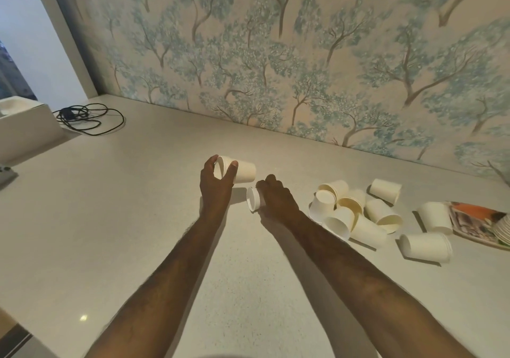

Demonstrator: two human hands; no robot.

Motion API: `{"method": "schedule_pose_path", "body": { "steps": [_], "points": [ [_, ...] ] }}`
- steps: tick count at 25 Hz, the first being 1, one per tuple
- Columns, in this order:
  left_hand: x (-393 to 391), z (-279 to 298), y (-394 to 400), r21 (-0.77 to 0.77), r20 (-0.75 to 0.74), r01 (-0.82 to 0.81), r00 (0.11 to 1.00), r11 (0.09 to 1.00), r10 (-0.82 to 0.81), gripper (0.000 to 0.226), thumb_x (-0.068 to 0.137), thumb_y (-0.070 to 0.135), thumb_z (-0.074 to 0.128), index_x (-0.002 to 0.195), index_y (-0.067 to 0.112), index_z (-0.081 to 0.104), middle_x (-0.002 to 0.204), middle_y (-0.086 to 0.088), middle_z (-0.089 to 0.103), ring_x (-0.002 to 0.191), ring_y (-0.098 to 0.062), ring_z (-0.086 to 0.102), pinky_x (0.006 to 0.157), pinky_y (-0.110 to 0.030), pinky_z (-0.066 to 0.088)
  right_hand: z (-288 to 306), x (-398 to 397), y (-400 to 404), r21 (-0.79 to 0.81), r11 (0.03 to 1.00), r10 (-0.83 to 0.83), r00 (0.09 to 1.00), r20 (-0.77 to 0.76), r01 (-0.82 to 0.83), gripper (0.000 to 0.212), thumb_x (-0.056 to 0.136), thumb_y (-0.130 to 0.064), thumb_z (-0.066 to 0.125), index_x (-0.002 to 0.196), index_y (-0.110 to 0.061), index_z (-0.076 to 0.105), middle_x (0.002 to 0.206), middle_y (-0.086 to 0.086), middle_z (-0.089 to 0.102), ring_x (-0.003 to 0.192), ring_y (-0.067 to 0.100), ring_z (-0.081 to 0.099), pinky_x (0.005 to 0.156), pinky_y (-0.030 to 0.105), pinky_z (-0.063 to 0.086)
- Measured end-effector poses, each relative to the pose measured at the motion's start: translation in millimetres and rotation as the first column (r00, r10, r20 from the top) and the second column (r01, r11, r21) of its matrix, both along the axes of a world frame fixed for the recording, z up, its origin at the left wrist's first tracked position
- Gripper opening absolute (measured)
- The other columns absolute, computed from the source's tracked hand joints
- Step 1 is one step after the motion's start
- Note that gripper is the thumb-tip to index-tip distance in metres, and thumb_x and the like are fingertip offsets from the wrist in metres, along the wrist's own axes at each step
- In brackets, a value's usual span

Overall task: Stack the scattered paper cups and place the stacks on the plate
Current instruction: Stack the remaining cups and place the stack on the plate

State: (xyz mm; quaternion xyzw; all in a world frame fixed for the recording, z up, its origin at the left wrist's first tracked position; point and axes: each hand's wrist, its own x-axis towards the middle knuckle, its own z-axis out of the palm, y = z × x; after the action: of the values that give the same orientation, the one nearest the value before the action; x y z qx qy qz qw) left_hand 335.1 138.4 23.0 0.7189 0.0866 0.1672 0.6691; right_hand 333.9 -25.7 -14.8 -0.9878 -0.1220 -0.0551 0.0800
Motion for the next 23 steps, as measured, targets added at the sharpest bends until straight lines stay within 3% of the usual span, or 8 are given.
{"method": "schedule_pose_path", "body": {
  "steps": [3, 5, 9, 13, 20, 23],
  "points": [
    [-2.5, 1.0, -6.4, 0.0, 0.007, 0.014, 1.0, 1.0, -0.014, 0.06, 0.093, 0.036, 0.073, 0.144, 0.017, 0.05, 0.143, -0.009, 0.054, 0.129, -0.029, 0.054, 0.104, -0.054, 0.051, -6.3, -8.5, -8.5, 0.15, 0.989, -0.015, 0.998, 0.053, 0.007, 0.041, 0.081, -0.02, 0.067, 0.116, -0.013, 0.047, 0.11, 0.006, 0.052, 0.092, 0.03, 0.059, 0.07, 0.038, 0.047],
    [-3.4, 1.7, -9.9, -0.004, 0.007, 0.015, 1.0, 1.0, -0.015, 0.06, 0.093, 0.037, 0.073, 0.144, 0.016, 0.05, 0.143, -0.009, 0.054, 0.129, -0.029, 0.054, 0.104, -0.054, 0.051, -5.3, -12.5, -16.5, 0.238, 0.97, -0.051, 0.998, 0.048, 0.039, 0.04, 0.081, -0.02, 0.066, 0.116, -0.016, 0.046, 0.106, 0.004, 0.057, 0.088, 0.029, 0.061, 0.07, 0.039, 0.051],
    [-7.5, 4.9, -16.2, -0.005, 0.006, 0.018, 1.0, 1.0, -0.018, 0.06, 0.094, 0.037, 0.072, 0.145, 0.017, 0.049, 0.145, -0.009, 0.052, 0.13, -0.03, 0.053, 0.104, -0.055, 0.052, 1.3, -11.0, -21.2, 0.155, 0.987, -0.027, 0.999, -0.034, 0.032, 0.068, 0.08, -0.027, 0.076, 0.137, -0.012, 0.042, 0.128, 0.008, 0.05, 0.11, 0.03, 0.056, 0.085, 0.043, 0.049],
    [-11.6, 5.1, -16.4, 0.0, 0.009, 0.026, 1.0, 1.0, -0.026, 0.06, 0.094, 0.038, 0.072, 0.145, 0.018, 0.048, 0.144, -0.009, 0.052, 0.129, -0.03, 0.053, 0.104, -0.054, 0.052, 2.0, -12.5, -18.1, 0.056, 0.998, -0.038, 0.997, -0.073, 0.042, 0.062, 0.075, -0.032, 0.082, 0.123, -0.01, 0.05, 0.12, 0.009, 0.045, 0.102, 0.029, 0.057, 0.08, 0.045, 0.054],
    [-19.3, 2.1, -18.5, -0.025, 0.004, 0.042, 0.999, 0.999, -0.042, 0.06, 0.094, 0.037, 0.071, 0.145, 0.017, 0.049, 0.145, -0.01, 0.051, 0.13, -0.031, 0.053, 0.102, -0.055, 0.053, 5.3, -26.3, -40.4, 0.222, 0.973, -0.055, 0.998, -0.026, 0.059, 0.058, 0.082, -0.028, 0.077, 0.128, -0.013, 0.045, 0.123, 0.007, 0.057, 0.106, 0.027, 0.061, 0.078, 0.036, 0.051],
    [-21.1, 1.0, -23.6, -0.037, 0.001, 0.067, 0.998, 0.997, -0.067, 0.058, 0.094, 0.035, 0.072, 0.144, 0.015, 0.051, 0.144, -0.011, 0.053, 0.13, -0.031, 0.054, 0.097, -0.053, 0.056, 18.7, -33.2, -52.7, 0.304, 0.952, -0.037, 0.999, 0.017, 0.03, 0.062, 0.081, -0.027, 0.078, 0.132, -0.015, 0.045, 0.128, 0.007, 0.055, 0.107, 0.028, 0.059, 0.08, 0.039, 0.053]
  ]
}}
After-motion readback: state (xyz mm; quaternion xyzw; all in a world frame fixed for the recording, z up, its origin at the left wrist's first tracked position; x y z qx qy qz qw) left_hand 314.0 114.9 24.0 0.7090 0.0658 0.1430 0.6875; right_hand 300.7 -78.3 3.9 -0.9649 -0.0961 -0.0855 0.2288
